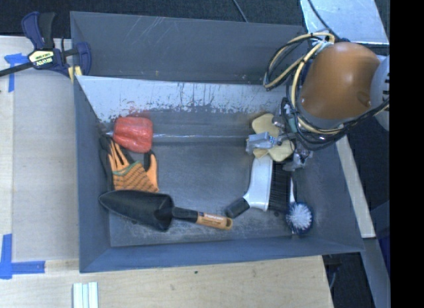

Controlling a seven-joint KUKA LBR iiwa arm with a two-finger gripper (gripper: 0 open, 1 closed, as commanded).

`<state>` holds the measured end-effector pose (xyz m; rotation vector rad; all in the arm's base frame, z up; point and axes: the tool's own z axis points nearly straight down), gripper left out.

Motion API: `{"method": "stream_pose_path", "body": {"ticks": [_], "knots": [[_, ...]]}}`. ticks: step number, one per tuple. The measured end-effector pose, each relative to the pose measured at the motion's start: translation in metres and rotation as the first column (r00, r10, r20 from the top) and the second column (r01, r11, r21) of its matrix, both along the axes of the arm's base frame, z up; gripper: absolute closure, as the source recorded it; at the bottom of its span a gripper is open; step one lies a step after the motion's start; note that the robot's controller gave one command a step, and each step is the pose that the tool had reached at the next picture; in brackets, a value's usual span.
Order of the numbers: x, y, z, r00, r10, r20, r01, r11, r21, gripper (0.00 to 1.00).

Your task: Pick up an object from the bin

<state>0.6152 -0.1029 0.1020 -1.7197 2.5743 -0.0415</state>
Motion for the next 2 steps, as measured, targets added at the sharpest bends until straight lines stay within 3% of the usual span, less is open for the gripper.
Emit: {"method": "stream_pose_path", "body": {"ticks": [1, 2], "knots": [[-0.006, -0.013, -0.028, 0.996, -0.091, 0.000, 0.091, 0.996, 0.000, 0.00], [0.001, -0.002, -0.026, 0.954, 0.300, 0.013, -0.299, 0.954, -0.015, 1.00]]}}
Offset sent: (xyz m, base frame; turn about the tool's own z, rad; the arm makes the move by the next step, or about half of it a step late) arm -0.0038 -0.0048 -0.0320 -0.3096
